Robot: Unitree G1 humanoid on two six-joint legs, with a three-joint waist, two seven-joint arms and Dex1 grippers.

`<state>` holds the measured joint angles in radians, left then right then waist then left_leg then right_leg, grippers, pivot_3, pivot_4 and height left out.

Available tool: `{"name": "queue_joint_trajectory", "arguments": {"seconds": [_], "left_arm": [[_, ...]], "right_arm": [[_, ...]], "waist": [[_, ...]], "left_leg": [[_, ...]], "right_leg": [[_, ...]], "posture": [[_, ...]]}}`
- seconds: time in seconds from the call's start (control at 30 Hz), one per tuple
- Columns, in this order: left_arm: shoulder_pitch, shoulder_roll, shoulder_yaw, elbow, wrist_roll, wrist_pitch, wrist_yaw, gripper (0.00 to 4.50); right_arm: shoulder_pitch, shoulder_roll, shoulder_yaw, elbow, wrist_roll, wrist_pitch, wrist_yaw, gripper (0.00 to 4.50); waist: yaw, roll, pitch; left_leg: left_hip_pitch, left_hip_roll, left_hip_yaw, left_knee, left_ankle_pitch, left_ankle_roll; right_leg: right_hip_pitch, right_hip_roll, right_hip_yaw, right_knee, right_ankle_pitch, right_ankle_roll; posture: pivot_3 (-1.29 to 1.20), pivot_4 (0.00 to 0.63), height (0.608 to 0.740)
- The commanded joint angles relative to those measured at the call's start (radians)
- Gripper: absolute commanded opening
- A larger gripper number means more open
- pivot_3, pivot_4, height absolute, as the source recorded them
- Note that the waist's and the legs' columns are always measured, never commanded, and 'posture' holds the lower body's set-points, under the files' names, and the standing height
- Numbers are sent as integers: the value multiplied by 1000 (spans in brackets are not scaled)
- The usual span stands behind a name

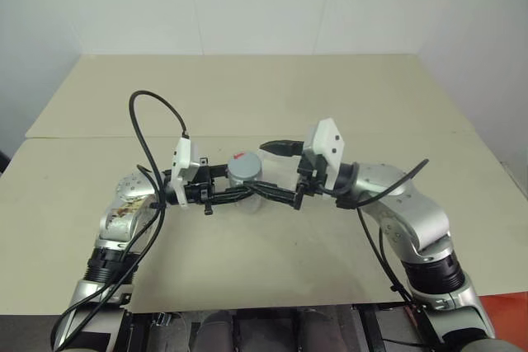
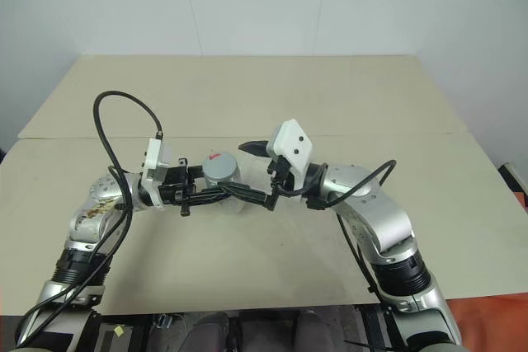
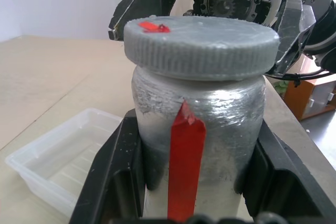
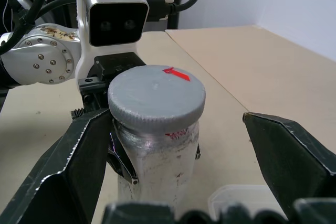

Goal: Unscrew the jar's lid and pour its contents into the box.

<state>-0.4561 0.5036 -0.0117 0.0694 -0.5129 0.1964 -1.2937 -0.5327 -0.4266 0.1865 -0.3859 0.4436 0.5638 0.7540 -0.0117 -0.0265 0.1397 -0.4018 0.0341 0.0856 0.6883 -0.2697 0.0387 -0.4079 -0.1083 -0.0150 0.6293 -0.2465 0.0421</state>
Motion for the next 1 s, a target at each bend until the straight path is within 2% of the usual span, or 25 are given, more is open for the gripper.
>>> {"name": "queue_joint_trajectory", "arguments": {"seconds": [0.03, 0.57, 0.8, 1.0], "left_arm": [[-4, 5, 3, -41, -19, -8, -21, 1940], [-5, 5, 7, -41, -16, -5, -25, 1940], [-12, 3, 8, -29, -12, -9, -23, 1940], [-24, -6, 2, -12, -5, -16, -26, 1940]], "right_arm": [[-2, -13, -69, -22, 1, -3, -38, 4476], [15, -53, -106, -16, 12, -5, -29, 4476], [45, -104, -118, -50, 64, -3, 45, 4476], [31, -73, -98, -74, 110, 4, 45, 4476]], "waist": [[0, 0, 0], [0, 0, 0], [2, 0, 0], [1, 0, 0]], "left_leg": [[0, 0, 0, 0, 0, 0], [0, 0, 0, 0, 0, 0], [-1, 0, 0, 1, 0, 1], [-1, 1, 0, 3, -1, 1]], "right_leg": [[0, 0, 0, 0, 0, 0], [0, 0, 0, 0, 0, 0], [0, 0, 0, 0, 0, 0], [0, 0, 0, 0, 0, 0]], "posture": [[0, 150, 740], [0, 150, 740], [0, 150, 740], [0, 150, 740]]}}
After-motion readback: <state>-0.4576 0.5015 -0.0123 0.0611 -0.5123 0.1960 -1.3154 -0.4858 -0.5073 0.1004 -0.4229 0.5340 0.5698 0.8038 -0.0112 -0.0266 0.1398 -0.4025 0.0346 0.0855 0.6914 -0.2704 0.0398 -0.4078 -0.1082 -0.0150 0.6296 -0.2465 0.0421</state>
